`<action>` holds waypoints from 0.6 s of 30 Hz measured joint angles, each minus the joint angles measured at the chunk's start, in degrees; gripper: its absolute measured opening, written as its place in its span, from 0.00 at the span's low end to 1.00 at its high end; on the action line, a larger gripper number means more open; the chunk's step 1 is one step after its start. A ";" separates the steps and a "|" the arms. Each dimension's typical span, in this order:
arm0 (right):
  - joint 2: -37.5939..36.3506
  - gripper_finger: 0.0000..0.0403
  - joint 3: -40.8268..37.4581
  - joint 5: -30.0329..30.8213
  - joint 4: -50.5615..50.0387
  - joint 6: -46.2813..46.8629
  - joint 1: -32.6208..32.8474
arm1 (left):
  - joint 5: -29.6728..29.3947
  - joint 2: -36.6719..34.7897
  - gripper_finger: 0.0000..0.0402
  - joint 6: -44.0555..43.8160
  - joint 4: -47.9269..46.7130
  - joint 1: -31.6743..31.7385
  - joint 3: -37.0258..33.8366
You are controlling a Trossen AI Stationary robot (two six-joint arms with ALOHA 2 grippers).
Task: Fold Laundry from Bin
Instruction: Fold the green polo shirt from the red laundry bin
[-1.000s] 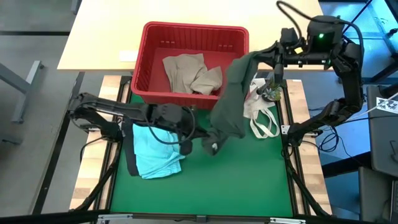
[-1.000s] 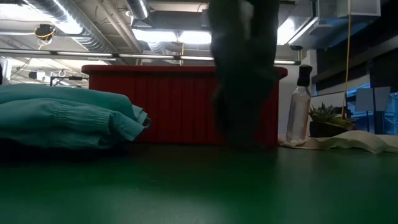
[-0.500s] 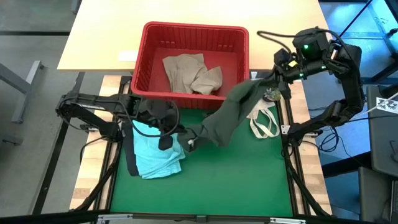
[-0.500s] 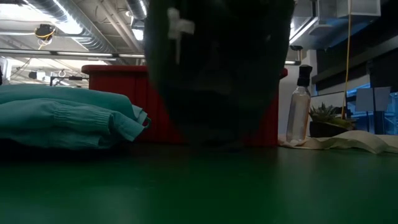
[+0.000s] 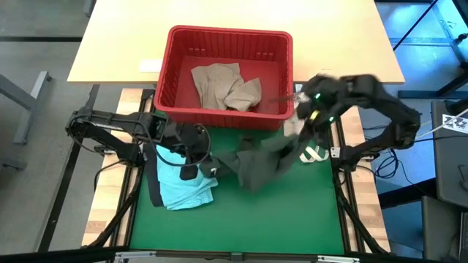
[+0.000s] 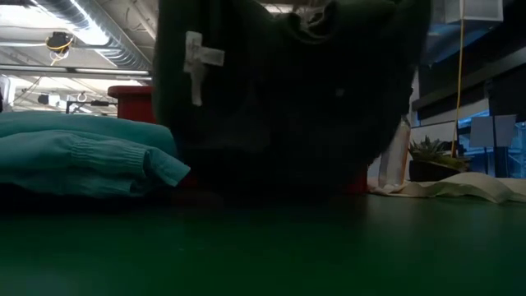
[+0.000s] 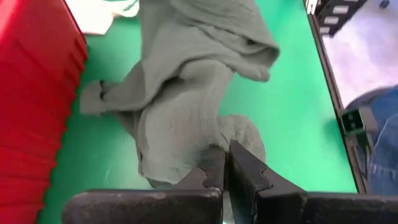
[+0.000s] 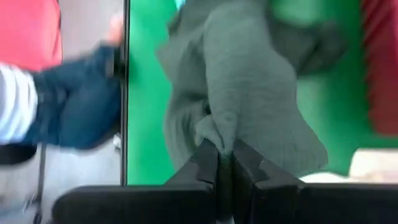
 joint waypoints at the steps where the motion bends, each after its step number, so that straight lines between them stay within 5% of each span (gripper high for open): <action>1: -0.01 0.04 -2.17 0.02 0.01 0.00 1.26 | -0.01 0.00 0.00 0.00 -0.74 -0.25 0.00; 7: -0.01 0.04 -15.14 0.06 0.03 0.55 7.04 | -0.03 0.00 0.00 -0.27 -2.23 -2.49 0.00; 18: 0.01 0.04 -35.81 0.09 4.54 15.91 12.97 | -0.54 2.06 0.00 -0.26 -2.47 -3.99 0.00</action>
